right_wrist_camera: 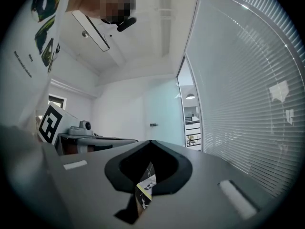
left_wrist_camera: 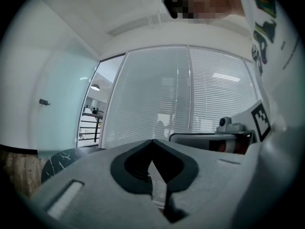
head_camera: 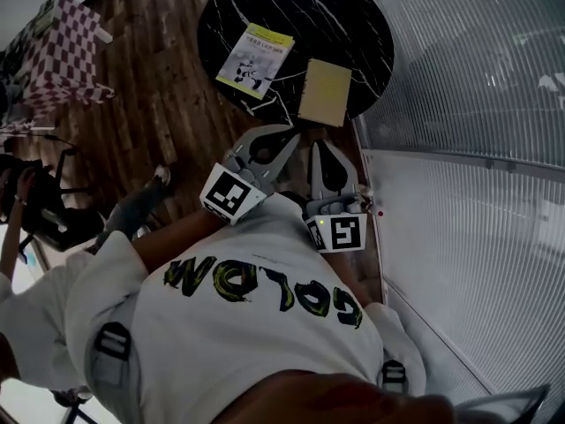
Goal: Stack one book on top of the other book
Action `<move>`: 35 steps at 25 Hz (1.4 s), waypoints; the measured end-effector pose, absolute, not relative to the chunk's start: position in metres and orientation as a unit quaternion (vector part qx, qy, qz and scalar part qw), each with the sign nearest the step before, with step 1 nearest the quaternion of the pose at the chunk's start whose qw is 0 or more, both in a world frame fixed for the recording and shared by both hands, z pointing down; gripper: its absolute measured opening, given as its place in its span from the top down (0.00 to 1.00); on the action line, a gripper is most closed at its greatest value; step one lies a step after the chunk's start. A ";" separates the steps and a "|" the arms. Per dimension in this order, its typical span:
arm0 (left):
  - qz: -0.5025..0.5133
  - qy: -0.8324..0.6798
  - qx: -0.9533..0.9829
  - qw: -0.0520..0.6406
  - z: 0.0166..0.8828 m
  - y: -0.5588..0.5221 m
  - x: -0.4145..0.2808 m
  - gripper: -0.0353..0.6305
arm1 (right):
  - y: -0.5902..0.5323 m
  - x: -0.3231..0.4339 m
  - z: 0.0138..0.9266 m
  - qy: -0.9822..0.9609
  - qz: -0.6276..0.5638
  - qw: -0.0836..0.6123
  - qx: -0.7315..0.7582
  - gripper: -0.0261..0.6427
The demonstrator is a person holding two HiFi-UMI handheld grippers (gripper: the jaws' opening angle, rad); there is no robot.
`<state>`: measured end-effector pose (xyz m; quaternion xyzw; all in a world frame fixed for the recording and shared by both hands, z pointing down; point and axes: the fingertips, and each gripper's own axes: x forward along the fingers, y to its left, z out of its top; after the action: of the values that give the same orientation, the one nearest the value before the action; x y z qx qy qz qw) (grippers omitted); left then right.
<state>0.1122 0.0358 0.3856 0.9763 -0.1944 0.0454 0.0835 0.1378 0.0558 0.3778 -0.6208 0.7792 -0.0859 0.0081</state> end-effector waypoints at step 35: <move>0.132 -0.224 0.954 0.151 0.451 0.052 0.140 0.94 | 0.072 0.187 0.432 0.767 -0.174 -0.010 -0.618 0.96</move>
<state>0.1404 0.0518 0.4512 0.9537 -0.2242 0.1324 0.1505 0.1873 0.0718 0.4323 -0.6181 0.7666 -0.1740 -0.0096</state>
